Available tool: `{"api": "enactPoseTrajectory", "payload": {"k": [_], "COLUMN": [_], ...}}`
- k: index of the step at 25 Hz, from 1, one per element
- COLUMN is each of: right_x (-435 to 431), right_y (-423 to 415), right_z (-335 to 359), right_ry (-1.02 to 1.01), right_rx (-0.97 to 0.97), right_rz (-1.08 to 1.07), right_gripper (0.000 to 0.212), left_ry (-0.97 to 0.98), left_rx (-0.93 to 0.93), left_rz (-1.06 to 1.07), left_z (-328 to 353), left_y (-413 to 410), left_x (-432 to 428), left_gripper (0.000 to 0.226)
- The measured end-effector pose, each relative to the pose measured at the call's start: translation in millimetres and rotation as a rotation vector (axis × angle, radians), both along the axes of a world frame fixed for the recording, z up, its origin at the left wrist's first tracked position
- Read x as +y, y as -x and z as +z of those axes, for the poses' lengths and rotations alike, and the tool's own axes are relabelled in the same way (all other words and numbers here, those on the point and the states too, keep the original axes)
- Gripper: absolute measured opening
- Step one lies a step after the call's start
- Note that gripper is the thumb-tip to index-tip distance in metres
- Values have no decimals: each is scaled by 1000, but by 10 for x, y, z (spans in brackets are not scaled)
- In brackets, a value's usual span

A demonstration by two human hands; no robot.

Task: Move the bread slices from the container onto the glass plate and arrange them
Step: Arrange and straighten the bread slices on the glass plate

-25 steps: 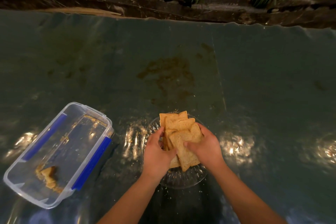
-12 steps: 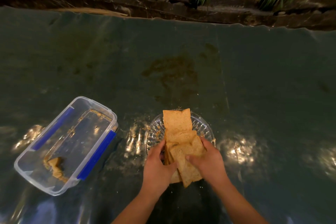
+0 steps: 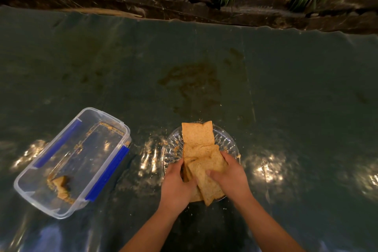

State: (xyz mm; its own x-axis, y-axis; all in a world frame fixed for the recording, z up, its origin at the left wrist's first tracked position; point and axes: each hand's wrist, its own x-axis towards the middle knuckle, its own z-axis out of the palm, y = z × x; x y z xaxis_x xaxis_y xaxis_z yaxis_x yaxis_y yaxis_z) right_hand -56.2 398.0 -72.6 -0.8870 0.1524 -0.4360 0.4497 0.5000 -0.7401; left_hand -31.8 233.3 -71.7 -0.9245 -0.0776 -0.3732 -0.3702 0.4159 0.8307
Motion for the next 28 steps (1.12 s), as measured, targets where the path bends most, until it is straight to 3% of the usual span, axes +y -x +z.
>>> {"api": "enactPoseTrajectory", "payload": {"k": [6,16,19,22,26,28], "right_x": [31,157,140,126,109,88], "right_y": [-15,-106,-92,-44,-21,-11], "right_z": [-70,-49,-13,40,127,236], "right_ry": [-34,-218,-268,-172,-27,143], "right_rx": [-20,46,47,20,47,46], "right_rz": [33,86,117,54,29,-23], "right_gripper": [67,56,39,12,13,10], "left_ry": [150,75,37,24,15,11], "left_rx": [9,-68,-83,-85,-117,-121], "left_rz": [-5,156,138,105,102,99], "left_z": [-25,26,40,52,29,34], "left_y": [-49,-60,-82,-165,-192,-182], "left_x": [-66,-96,-87,-65,-48,-49], "left_gripper": [41,42,35,34,36,35]}}
